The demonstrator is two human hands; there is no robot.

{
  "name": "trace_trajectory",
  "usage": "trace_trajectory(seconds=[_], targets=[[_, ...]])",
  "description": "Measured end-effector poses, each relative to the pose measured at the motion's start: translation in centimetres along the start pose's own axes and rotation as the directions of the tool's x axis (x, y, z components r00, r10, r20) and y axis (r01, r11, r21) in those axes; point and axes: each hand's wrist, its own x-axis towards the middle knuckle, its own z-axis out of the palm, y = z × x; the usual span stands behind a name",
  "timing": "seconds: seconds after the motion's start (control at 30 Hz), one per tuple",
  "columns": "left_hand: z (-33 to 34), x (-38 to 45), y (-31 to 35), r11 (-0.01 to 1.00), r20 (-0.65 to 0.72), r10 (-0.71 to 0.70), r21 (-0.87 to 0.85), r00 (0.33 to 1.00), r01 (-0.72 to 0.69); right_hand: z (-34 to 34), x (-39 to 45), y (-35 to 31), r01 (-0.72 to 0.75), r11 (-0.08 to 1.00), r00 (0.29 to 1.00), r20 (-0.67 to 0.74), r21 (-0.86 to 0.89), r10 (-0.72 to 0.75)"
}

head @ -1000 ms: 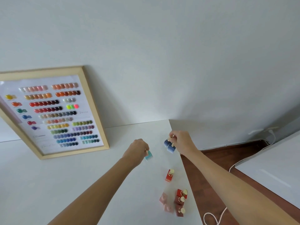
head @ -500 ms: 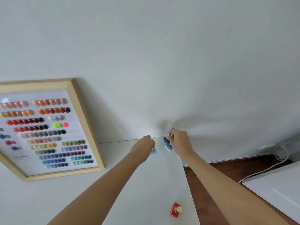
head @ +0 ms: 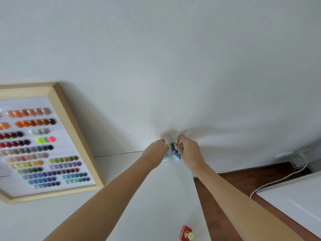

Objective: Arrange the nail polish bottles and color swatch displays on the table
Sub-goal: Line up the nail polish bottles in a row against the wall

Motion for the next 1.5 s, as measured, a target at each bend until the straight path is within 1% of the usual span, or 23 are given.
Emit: trace_trajectory(seconds=[0.23, 0.37, 0.47, 0.53, 0.57, 0.63, 0.73, 0.83, 0.93, 1.17, 1.27, 1.37, 1.5], targets=[[0.5, 0.4, 0.0, 1.0, -0.03, 0.013, -0.007, 0.999, -0.014, 0.7, -1.5, 0.5, 0.017, 0.999, 0.997, -0.071, 0.046, -0.014], [0.8, 0.1, 0.2, 0.995, -0.088, 0.003, -0.101, 0.996, -0.012, 1.3, -1.6, 1.0, 0.055, 0.993, 0.997, -0.051, 0.103, -0.05], [1.4, -0.9, 0.3, 0.986, -0.179, -0.07, -0.159, 0.981, 0.041, 2.0, -2.1, 1.6, 0.068, 0.988, 0.991, -0.122, 0.137, -0.052], [2.3, -1.5, 0.3, 0.962, -0.235, -0.173, -0.249, 0.957, 0.113, 2.6, -2.7, 2.2, 0.019, 0.986, 0.988, -0.153, 0.164, 0.006], [2.7, -1.8, 0.3, 0.938, -0.24, -0.235, -0.309, 0.942, 0.156, 2.9, -2.9, 2.4, -0.024, 0.985, 0.988, -0.145, 0.172, 0.05], [3.5, -1.9, 0.1, 0.87, -0.191, -0.352, -0.427, 0.916, 0.246, 3.5, -2.9, 2.7, -0.124, 0.973, 0.985, -0.097, 0.193, 0.145], [4.2, -1.3, 0.0, 0.731, -0.043, -0.463, -0.584, 0.886, 0.354, 4.1, -2.1, 2.7, -0.223, 0.951, 0.97, -0.048, 0.213, 0.238], [4.5, -0.3, 0.4, 0.62, 0.037, -0.51, -0.676, 0.859, 0.397, 4.4, -1.2, 2.6, -0.25, 0.948, 0.964, -0.037, 0.197, 0.262], [4.7, 0.5, 0.9, 0.562, 0.051, -0.534, -0.724, 0.844, 0.399, 4.5, -0.7, 2.7, -0.269, 0.943, 0.959, -0.034, 0.194, 0.281], [5.5, 1.7, 1.8, 0.484, 0.068, -0.564, -0.781, 0.823, 0.396, 4.7, -0.3, 3.1, -0.258, 0.951, 0.963, -0.036, 0.172, 0.268], [5.7, 1.8, 1.9, 0.482, 0.067, -0.568, -0.78, 0.82, 0.398, 4.8, -0.3, 3.2, -0.252, 0.95, 0.964, -0.036, 0.187, 0.263], [5.5, 1.7, 1.8, 0.503, 0.067, -0.558, -0.765, 0.827, 0.401, 4.5, -0.5, 3.2, -0.244, 0.951, 0.967, -0.026, 0.188, 0.253], [5.0, 1.1, 1.6, 0.52, 0.11, -0.551, -0.731, 0.828, 0.443, 3.8, -1.1, 2.9, -0.253, 0.95, 0.967, 0.035, 0.183, 0.251]])
